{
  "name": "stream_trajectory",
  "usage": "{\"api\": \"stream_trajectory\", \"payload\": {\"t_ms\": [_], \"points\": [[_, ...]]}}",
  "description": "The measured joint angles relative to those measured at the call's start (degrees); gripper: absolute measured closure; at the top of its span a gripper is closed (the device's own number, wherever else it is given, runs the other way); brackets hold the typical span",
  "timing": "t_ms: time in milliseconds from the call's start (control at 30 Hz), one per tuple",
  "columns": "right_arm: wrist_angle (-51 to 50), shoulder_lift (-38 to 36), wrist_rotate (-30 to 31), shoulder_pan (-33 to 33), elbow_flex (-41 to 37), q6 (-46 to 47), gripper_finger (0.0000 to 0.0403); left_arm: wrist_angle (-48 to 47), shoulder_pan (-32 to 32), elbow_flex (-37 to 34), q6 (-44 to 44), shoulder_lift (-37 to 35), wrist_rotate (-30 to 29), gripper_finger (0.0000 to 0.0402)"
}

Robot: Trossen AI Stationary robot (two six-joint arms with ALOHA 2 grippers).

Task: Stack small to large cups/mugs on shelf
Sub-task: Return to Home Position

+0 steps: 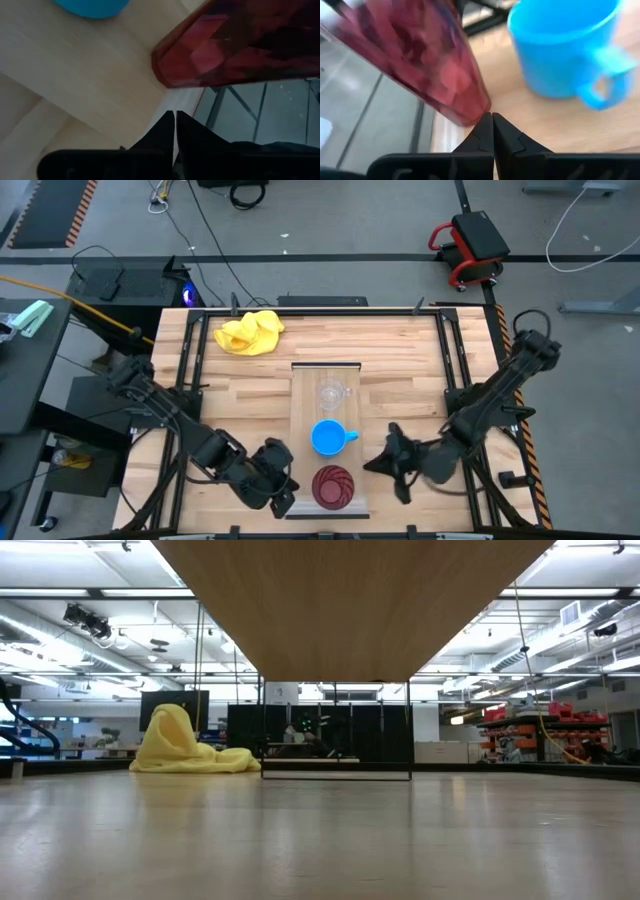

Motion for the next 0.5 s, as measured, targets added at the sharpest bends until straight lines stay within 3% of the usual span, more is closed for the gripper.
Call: {"api": "stream_trajectory", "payload": {"t_ms": [233, 500], "points": [[-3.18, -10.5, 6.41, 3.92, 0.0, -0.02, 0.0402, -7.03, -1.19, 0.0, 0.45, -3.78, -2.72, 0.0386], [-3.11, -17.9, 8.35, 5.38, 0.0, 2.58, 0.039, -14.92, -3.93, 0.02, 4.79, -10.28, -8.95, 0.0383]]}}
